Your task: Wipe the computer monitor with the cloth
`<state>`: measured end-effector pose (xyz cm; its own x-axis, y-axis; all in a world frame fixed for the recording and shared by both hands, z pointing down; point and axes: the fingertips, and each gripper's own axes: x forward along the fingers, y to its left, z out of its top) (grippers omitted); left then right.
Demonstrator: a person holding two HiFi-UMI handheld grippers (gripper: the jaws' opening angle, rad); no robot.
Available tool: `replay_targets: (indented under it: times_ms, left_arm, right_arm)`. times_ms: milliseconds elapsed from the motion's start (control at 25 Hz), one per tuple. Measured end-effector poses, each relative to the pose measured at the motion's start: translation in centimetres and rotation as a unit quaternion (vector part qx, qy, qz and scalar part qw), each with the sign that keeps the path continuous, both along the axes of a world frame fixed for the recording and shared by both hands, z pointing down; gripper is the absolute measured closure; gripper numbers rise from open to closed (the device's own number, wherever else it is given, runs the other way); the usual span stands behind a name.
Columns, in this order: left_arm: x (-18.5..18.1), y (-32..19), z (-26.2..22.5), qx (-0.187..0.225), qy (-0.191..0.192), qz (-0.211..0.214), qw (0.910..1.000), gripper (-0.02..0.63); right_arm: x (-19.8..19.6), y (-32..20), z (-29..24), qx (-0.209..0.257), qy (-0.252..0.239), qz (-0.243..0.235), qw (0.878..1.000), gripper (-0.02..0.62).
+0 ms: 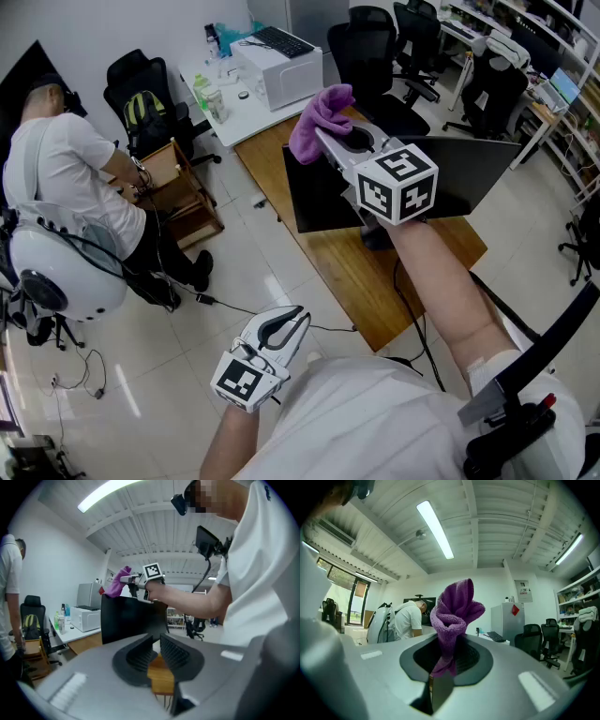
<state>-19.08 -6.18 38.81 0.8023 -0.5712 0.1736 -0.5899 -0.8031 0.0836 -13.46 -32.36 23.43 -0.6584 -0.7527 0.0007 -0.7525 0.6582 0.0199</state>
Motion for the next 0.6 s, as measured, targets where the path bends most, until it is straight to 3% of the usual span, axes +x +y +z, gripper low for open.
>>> replay_targets:
  times_ms: [600]
  left_arm:
    - [4.3,-2.4,-0.6,-0.005,-0.002,-0.004,1.0,0.535]
  right_arm:
    - [4.9,-1.4,0.8,-0.007,0.003,0.001,1.0,0.538]
